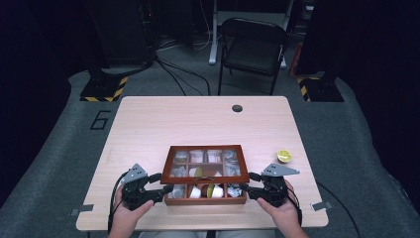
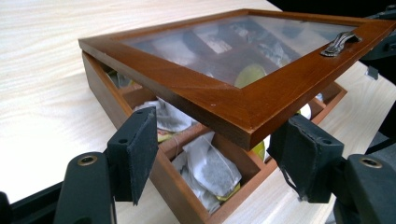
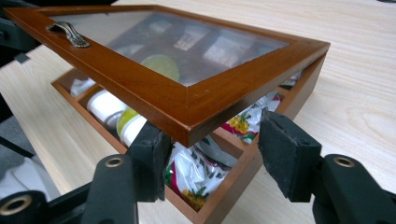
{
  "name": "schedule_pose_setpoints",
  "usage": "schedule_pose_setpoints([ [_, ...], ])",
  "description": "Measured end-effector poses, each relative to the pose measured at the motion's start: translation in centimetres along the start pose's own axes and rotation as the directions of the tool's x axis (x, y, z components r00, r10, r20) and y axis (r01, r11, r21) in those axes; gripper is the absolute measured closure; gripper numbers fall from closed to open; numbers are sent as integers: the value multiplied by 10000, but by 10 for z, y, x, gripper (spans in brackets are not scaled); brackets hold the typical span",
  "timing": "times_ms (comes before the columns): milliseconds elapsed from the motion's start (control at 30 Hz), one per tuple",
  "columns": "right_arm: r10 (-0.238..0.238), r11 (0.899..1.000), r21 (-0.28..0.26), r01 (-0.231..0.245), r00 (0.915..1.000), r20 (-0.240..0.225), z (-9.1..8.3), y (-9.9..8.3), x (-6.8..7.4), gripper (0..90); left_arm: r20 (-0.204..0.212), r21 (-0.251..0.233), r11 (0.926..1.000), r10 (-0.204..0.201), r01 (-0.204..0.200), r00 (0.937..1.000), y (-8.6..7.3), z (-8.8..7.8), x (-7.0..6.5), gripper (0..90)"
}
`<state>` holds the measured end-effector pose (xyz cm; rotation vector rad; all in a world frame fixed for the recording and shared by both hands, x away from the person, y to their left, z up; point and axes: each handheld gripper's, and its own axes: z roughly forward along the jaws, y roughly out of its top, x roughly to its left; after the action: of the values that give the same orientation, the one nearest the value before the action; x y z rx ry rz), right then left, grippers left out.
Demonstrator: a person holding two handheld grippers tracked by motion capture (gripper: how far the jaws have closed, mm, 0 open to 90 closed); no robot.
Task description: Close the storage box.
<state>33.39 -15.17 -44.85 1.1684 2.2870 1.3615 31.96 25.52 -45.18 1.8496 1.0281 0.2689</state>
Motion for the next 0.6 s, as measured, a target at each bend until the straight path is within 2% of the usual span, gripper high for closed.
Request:
schedule_pose_setpoints([
  [267, -330, 9989, 336, 323, 9992, 211, 5, -10, 3, 436, -162, 319, 9994, 134, -128, 9998, -10, 3, -1, 327],
  [400, -414, 9978, 529, 403, 9989, 198, 8, -12, 5, 434, -289, 412, 9991, 96, -84, 9995, -14, 7, -3, 328],
  [600, -505, 9960, 743, 490, 9986, 184, 9, -15, 6, 434, -210, 644, 9979, -77, 90, 9998, -18, 9, -2, 330],
])
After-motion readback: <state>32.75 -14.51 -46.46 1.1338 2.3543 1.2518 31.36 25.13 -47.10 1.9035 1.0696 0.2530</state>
